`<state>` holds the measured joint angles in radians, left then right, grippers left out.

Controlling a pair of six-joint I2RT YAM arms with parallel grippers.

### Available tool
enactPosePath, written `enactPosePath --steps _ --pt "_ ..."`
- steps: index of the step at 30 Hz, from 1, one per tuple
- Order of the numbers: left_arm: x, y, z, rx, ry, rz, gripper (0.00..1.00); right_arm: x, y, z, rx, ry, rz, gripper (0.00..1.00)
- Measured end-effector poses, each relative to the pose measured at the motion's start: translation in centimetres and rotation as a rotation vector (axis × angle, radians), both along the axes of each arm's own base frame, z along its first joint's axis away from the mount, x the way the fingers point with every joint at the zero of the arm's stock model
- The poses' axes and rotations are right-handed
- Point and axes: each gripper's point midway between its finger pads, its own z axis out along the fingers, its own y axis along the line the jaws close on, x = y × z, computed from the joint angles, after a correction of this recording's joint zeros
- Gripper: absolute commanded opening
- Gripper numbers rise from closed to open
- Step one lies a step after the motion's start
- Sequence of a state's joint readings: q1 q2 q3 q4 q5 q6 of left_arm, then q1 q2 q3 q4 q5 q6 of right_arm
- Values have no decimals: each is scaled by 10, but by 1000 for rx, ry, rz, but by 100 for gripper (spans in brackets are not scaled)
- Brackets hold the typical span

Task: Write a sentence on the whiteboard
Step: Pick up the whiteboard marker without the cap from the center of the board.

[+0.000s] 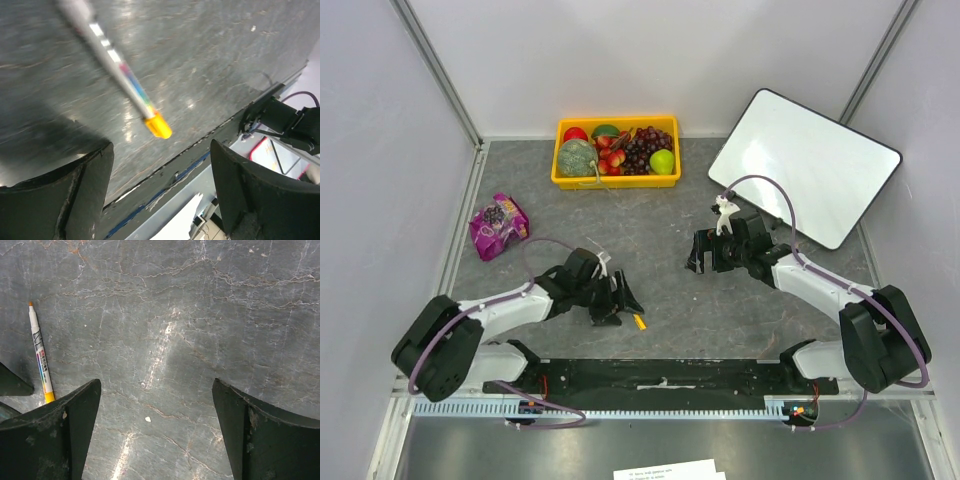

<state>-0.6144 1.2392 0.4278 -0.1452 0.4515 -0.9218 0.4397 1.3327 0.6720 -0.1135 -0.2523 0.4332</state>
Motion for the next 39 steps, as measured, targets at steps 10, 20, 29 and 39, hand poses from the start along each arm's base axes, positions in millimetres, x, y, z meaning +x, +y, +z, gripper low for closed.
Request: enactPosePath --steps 10,20,29,39 --pt "10 -76 3 -101 -18 -75 84 1 -9 -5 -52 -5 -18 98" --pt "99 -169 8 -115 -161 -74 84 16 -81 19 -162 -54 -314 98" --pt "147 -185 20 -11 -378 -146 85 15 -108 54 -140 -146 -410 98" --pt "153 -103 95 302 -677 -208 78 9 -91 40 -103 -78 -317 98"
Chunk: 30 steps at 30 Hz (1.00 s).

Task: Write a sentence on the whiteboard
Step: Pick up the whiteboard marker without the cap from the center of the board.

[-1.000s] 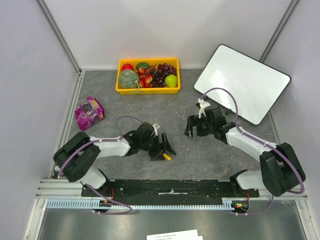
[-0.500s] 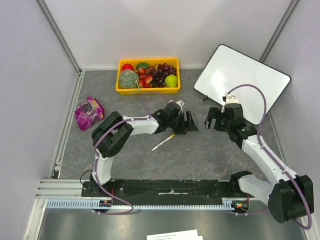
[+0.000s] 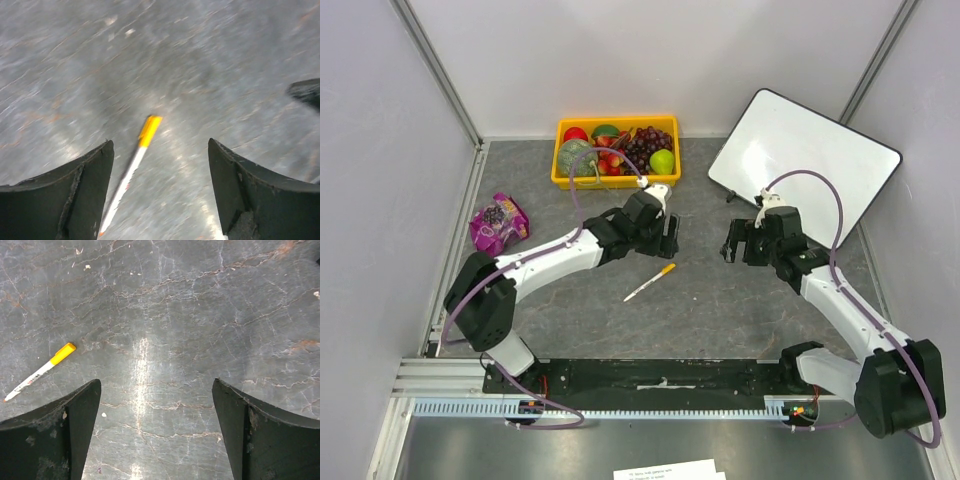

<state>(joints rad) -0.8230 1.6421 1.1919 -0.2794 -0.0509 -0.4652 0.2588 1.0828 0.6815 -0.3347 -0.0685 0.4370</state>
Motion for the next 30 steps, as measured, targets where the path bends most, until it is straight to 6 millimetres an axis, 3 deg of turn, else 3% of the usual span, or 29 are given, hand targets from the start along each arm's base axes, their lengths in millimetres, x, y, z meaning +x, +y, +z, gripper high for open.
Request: enactPosePath --steps 2,7,11,16,21,24,30 --pt "-7 19 -10 72 7 7 74 0 2 -4 4 13 12 98" --pt "-49 70 -72 272 152 -11 71 0 7 -6 21 19 32 98" --pt "-78 93 -101 352 240 -31 67 1 9 -4 31 10 40 98" --pt "-88 94 -111 372 262 -55 53 0 11 -7 37 15 49 98" --pt "-88 89 -116 436 218 -63 27 -3 12 -13 38 34 53 98" --pt "-88 75 -117 451 191 -85 2 -4 13 -14 42 38 60 98" --pt "-85 64 -116 460 155 -83 2 -5 16 -14 51 42 81 98"
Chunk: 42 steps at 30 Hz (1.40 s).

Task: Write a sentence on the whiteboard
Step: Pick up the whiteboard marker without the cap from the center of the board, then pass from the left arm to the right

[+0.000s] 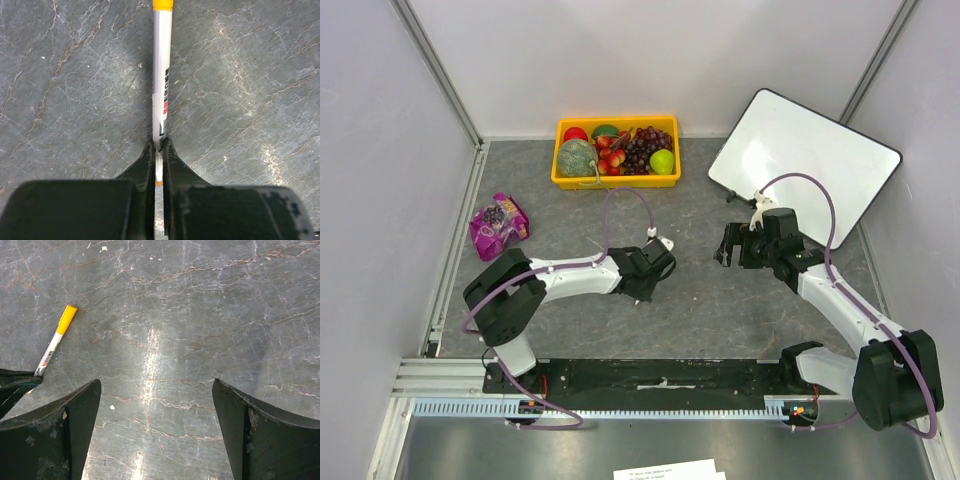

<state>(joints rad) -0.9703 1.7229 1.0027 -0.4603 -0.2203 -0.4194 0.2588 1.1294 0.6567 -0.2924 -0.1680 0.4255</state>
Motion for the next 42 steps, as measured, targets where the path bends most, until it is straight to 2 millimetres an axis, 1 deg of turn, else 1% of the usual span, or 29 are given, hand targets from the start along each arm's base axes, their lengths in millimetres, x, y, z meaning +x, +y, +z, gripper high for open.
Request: enactPosePath --steps 5,8,11,14,16,18,21,22,24,26,29,30,32,35,36,39,42 --pt "-1 2 3 -20 -16 13 2 -3 5 -2 12 12 38 98" --pt "-7 11 5 -10 -6 17 2 -6 11 -1 30 13 75 98" --pt "-13 19 17 -15 -2 20 2 -9 22 5 54 7 126 98" --pt "-14 16 48 -99 -29 22 2 -14 42 18 90 -16 204 98" --pt "-14 13 73 -178 -60 22 2 -20 59 32 130 -45 268 98" --pt "-15 10 102 -272 -95 15 2 -26 76 48 186 -83 325 98" --pt "-20 6 137 -384 -131 -7 2 -33 97 82 316 -151 387 98" --pt "-21 4 146 -412 -138 -16 2 -34 101 93 355 -176 400 97" --pt "-27 -1 169 -495 -150 -44 2 -37 113 121 455 -241 437 94" --pt "-31 -4 184 -549 -150 -68 2 -42 121 145 542 -297 478 87" --pt "-40 -12 208 -633 -150 -115 2 -51 132 167 621 -339 540 80" --pt "-41 -14 215 -656 -154 -125 2 -55 135 173 642 -346 564 76" --pt "-43 -17 225 -690 -160 -142 2 -61 140 179 669 -350 600 72" --pt "-46 -20 236 -730 -167 -163 2 -67 148 181 700 -334 647 68" --pt "-47 -21 238 -737 -169 -167 2 -68 150 181 710 -323 654 66" --pt "-49 -24 241 -753 -161 -182 2 -72 157 182 738 -300 678 59" --pt "-51 -27 244 -766 -149 -195 2 -77 161 186 761 -301 704 53"
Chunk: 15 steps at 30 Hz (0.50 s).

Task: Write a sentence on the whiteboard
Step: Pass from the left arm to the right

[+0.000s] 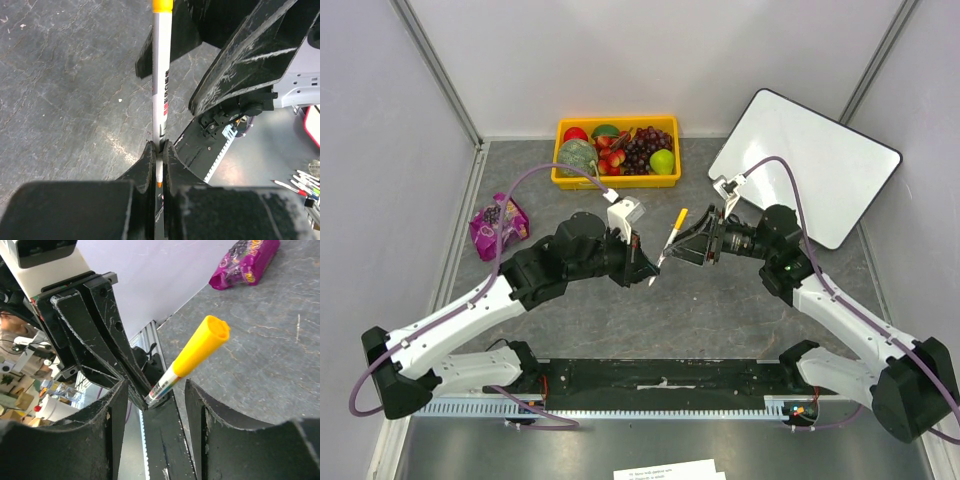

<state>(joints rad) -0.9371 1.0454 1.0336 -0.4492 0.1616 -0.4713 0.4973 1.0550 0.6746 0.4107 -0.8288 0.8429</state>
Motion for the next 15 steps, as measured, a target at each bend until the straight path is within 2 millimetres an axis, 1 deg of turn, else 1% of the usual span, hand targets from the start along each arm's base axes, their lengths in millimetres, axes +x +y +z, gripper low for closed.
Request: enactPosePath --steps 8,10,15 --pt "-2 -6 11 -29 -6 -25 2 -7 3 3 19 -8 44 45" --pt "-3 -7 11 -31 -4 -32 2 -8 3 1 19 -2 51 44" --pt "-7 -8 11 -37 6 -56 2 -11 4 -1 23 6 71 37"
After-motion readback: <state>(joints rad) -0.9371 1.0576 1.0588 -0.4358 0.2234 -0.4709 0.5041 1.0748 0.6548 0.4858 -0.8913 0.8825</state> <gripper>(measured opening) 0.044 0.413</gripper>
